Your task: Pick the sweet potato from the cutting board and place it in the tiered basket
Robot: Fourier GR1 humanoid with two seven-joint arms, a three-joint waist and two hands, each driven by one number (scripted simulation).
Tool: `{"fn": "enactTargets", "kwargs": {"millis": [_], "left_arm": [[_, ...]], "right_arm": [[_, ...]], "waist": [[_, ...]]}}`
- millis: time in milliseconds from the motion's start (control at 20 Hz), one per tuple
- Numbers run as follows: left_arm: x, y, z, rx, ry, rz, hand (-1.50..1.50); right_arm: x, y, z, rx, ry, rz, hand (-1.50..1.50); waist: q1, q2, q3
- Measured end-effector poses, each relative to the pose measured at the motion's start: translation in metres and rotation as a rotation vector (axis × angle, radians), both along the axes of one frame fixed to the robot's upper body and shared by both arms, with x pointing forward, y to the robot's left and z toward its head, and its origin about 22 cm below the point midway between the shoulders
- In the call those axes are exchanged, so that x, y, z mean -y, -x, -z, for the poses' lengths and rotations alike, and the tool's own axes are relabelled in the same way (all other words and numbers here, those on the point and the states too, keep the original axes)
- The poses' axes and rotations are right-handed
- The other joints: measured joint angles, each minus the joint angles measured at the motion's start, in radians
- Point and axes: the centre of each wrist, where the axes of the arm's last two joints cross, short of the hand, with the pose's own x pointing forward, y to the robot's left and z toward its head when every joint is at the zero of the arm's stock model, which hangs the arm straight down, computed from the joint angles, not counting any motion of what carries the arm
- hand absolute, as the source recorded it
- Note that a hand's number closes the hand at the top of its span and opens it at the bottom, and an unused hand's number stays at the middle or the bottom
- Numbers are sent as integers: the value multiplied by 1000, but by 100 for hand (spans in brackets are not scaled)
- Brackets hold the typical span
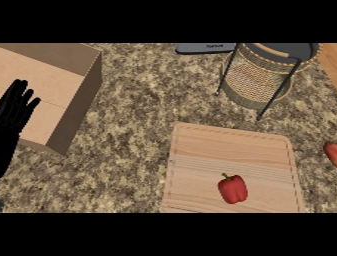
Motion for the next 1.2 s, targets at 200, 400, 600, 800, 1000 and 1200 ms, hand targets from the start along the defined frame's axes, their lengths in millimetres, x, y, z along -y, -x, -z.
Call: {"fn": "enactTargets", "kwargs": {"millis": [200, 400, 600, 800, 1000, 1200], "left_arm": [[-2, 2, 0, -11, 4, -5, 0], [-6, 3, 0, -15, 8, -11, 0], [-4, 3, 2, -3, -1, -3, 0], [1, -1, 1, 2, -3, 12, 0], [5, -7, -2, 1, -5, 27, 0], [10, -13, -1, 14, -5, 42, 0]], "right_arm": [[21, -5, -32, 261, -79, -41, 150], [27, -8, -62, 495, -185, -115, 150], [38, -1, -86, 607, -258, -181, 150], [37, -3, -116, 633, -312, -233, 150], [24, -10, -141, 627, -349, -274, 150], [0, -22, -159, 624, -367, -296, 150]], "waist": [[-6, -3, -1], [-10, -6, -2], [-2, -6, -3], [15, -2, -4], [31, 1, -6], [51, 5, -6]]}}
